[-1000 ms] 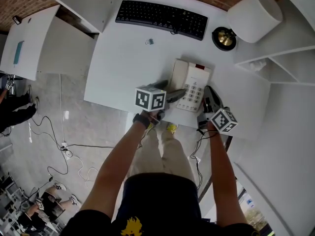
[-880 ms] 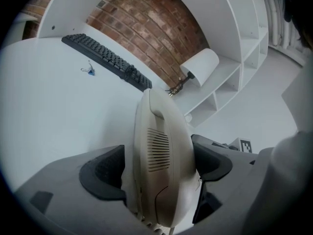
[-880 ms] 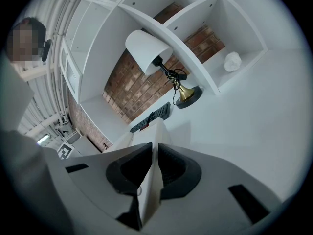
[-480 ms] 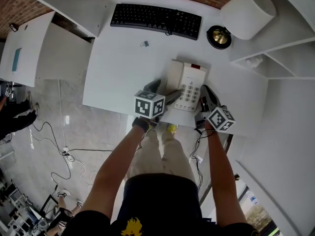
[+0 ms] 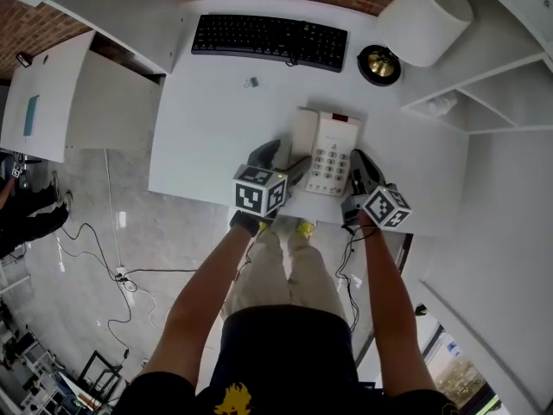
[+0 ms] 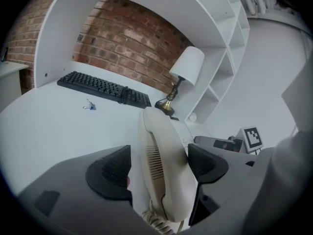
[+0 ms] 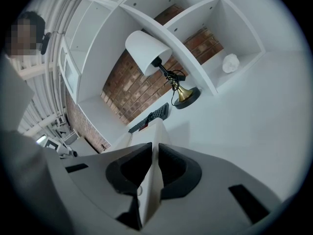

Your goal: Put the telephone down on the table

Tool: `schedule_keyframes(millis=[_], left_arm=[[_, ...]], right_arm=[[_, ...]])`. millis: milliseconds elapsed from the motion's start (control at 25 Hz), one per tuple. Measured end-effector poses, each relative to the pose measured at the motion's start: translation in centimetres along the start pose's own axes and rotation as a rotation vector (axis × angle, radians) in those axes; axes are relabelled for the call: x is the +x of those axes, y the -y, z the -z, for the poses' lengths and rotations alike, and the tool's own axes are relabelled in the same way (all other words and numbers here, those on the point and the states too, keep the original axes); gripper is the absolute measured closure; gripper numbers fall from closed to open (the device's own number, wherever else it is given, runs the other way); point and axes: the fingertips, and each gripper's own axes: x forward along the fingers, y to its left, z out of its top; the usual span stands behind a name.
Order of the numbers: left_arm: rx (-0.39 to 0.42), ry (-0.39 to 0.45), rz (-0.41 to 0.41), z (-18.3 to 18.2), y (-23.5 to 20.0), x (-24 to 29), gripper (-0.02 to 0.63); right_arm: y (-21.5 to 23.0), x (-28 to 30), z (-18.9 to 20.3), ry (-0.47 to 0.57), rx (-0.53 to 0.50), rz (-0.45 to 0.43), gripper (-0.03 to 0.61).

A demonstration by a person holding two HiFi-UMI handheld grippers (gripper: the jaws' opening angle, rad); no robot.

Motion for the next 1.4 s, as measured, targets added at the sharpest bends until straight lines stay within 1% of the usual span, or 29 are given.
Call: schedule_keyframes(millis=[80,120,280,400,560,640,680,760,800,880,960,1040,1120,1200,1400], left_arm=[[-0.007,0.015,-0.003,0.0,0.1,-0.5,0.277],[-0.010,0.019,-0.006,0.1,0.3,-0.6,0.297],[-0.005,0.038,-0.014,-0.3,0.8,-1.2,0.365],[-0.003,0.041,-0.023,-0.5,0.6,-1.9,0.380],[-0.009,0.046,-0.040,-0.8,0.4,-2.8,0.416],[-0.006,0.034,-0.050,-0.9,0.5,-3.4,0.474],[-0.002,0.025,-0.056,-0.9,0.6,-3.7,0.525],[0.011,0.010,-0.064,-1.0,0.8,-4.2,0.569],[0.016,0.007,-0.066,-1.2,0.9,-4.5,0.582],[0.024,0.010,-0.061,-1.7,1.3,-5.3,0.595],[0.037,0.003,-0.040,-2.0,2.2,-6.4,0.595],[0.069,-0.010,-0.010,-2.4,3.4,-7.8,0.595],[0.113,-0.005,0.000,-3.4,4.0,-8.8,0.595],[0.143,0.014,-0.006,-4.5,4.2,-9.6,0.595],[0.169,0.094,-0.019,-7.3,4.8,-11.2,0.595]], right_arm=[[0.2,-0.1,0.3,0.005,0.069,0.002,0.543],[0.2,-0.2,0.4,0.001,0.084,0.006,0.541],[-0.3,-0.5,0.3,-0.029,0.028,0.032,0.540],[-0.8,-1.0,-0.1,-0.037,-0.011,0.044,0.540],[-1.4,-1.7,-0.4,-0.058,-0.064,0.062,0.540],[-2.2,-2.0,-0.5,-0.068,-0.068,0.060,0.541],[-2.6,-2.1,-0.6,-0.075,-0.076,0.061,0.548],[-3.6,-2.4,-0.8,-0.085,-0.104,0.067,0.579],[-4.1,-2.6,-1.1,-0.088,-0.119,0.067,0.581],[-5.4,-3.0,-1.5,-0.091,-0.149,0.059,0.581],[-6.8,-3.8,-1.9,-0.100,-0.181,0.048,0.581],[-8.2,-4.8,-2.5,-0.110,-0.216,0.037,0.581],[-9.2,-5.4,-3.5,-0.105,-0.246,0.029,0.581],[-9.9,-6.0,-4.3,-0.088,-0.260,0.033,0.581],[-11.6,-7.4,-6.5,-0.012,-0.254,0.051,0.581]])
